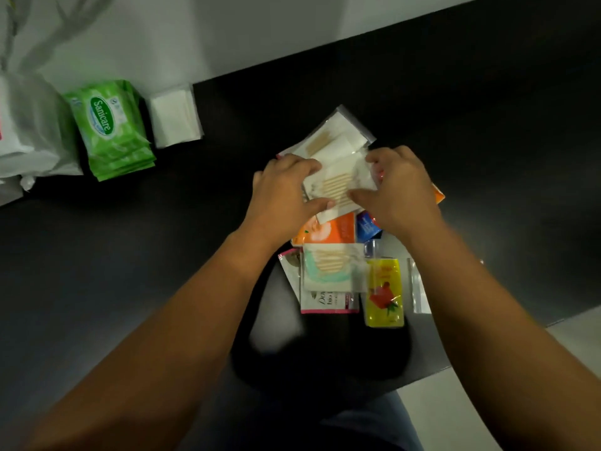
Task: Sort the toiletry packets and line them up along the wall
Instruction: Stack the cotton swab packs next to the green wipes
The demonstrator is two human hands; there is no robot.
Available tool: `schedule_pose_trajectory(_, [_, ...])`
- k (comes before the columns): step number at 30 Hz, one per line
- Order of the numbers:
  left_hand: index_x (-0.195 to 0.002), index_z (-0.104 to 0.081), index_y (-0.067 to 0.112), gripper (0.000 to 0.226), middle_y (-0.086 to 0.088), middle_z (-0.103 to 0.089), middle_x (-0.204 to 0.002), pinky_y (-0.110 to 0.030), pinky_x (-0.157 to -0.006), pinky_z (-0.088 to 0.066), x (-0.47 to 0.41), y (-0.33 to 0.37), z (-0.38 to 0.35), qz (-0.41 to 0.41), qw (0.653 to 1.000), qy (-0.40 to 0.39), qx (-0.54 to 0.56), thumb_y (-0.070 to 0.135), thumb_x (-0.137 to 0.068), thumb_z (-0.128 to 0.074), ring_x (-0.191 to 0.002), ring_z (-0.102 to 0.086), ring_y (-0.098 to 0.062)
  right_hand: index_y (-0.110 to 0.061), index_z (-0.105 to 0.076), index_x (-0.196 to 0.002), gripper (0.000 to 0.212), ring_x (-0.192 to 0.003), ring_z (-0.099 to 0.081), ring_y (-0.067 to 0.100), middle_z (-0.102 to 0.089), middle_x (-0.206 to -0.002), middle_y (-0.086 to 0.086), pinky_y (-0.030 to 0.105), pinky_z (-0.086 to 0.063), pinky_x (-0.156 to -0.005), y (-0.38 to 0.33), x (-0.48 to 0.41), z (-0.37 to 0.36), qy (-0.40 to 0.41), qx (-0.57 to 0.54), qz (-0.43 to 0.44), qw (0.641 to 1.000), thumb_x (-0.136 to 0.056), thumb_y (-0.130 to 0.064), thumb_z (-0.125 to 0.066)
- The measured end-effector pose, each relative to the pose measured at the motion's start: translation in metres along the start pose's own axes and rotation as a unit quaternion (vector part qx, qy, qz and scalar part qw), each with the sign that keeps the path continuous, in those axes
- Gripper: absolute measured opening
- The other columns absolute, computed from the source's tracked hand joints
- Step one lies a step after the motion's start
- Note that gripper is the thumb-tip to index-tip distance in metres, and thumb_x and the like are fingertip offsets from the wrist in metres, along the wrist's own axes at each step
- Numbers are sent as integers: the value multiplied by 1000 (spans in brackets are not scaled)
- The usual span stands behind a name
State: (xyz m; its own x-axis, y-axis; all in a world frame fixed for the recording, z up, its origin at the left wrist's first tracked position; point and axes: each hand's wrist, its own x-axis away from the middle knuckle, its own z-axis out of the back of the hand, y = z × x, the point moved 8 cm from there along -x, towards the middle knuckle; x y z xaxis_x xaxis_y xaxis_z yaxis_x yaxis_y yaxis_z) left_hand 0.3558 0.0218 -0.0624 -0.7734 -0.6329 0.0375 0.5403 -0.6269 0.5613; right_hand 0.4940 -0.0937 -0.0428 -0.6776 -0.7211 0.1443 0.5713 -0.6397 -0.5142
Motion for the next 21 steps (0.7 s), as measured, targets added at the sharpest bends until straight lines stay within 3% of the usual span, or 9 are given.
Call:
schedule_pose_trajectory(4, [-137, -55, 29, 67, 1, -55, -133, -43, -105, -30, -3, 4, -4, 24, 996, -33, -83, 53, -78, -75, -124, -46, -23, -19, -51, -134, 67, -111, -55, 25, -45, -130, 5, 35, -49, -91, 8, 1, -1, -9, -41, -22, 999, -75, -22, -82])
schedule_pose_trajectory(7, [-124, -61, 29, 53, 4, -61, -121, -43, -103, -33, -7, 10, 0, 40, 992, -54, -109, 51, -78, -76, -118, -49, -22, -18, -53, -131, 61, -108, -55, 24, -49, -127, 5, 30, -45, -83, 8, -2, 1, -15, -40, -23, 999, -76, -21, -81])
schedule_pose_trajectory(10, [-111, -67, 26, 35, 10, -60, -102, -37, -93, -47, -3, 11, 7, 42, 998, -43, -37, 39, -81, -78, -101, -57, -13, -17, -58, -123, 50, -102, -57, 23, -52, -121, 6, 30, -44, -80, 2, -3, 7, 2, -35, -5, 999, -78, -23, -79])
schedule_pose_trajectory(13, [-104, -72, 22, 18, 13, -63, -89, -19, -76, -52, 1, 1, 18, 70, 993, -31, 87, 25, -87, -75, -78, -60, 2, -18, -58, -124, 52, -106, -56, 21, -48, -125, 4, 30, -48, -86, -11, -6, 11, 26, -53, 16, 998, -78, -31, -79])
schedule_pose_trajectory(15, [-99, -72, 22, 11, 14, -65, -84, -10, -69, -47, 3, -11, 30, 88, 988, -2, 125, 22, -88, -74, -71, -59, 6, -19, -56, -127, 56, -109, -56, 21, -48, -126, 4, 33, -50, -90, -22, -9, 12, 39, -87, 30, 995, -79, -35, -78])
schedule_pose_trajectory(18, [-98, -71, 19, 10, 9, -70, -85, -16, -74, -51, 5, -36, 56, 122, 968, 89, 199, 21, -88, -74, -77, -65, 0, -17, -49, -135, 64, -114, -53, 22, -50, -125, 5, 37, -49, -93, -46, -14, 8, 60, -140, 39, 988, -81, -39, -74])
schedule_pose_trajectory(21, [-96, -68, 16, 8, 9, -70, -84, -12, -72, -48, 10, -62, 82, 161, 932, 183, 267, 16, -89, -72, -76, -65, 3, -13, -50, -136, 58, -109, -55, 16, -58, -120, 3, 28, -46, -87, -83, -20, -14, 38, -160, 64, 984, -86, -36, -68])
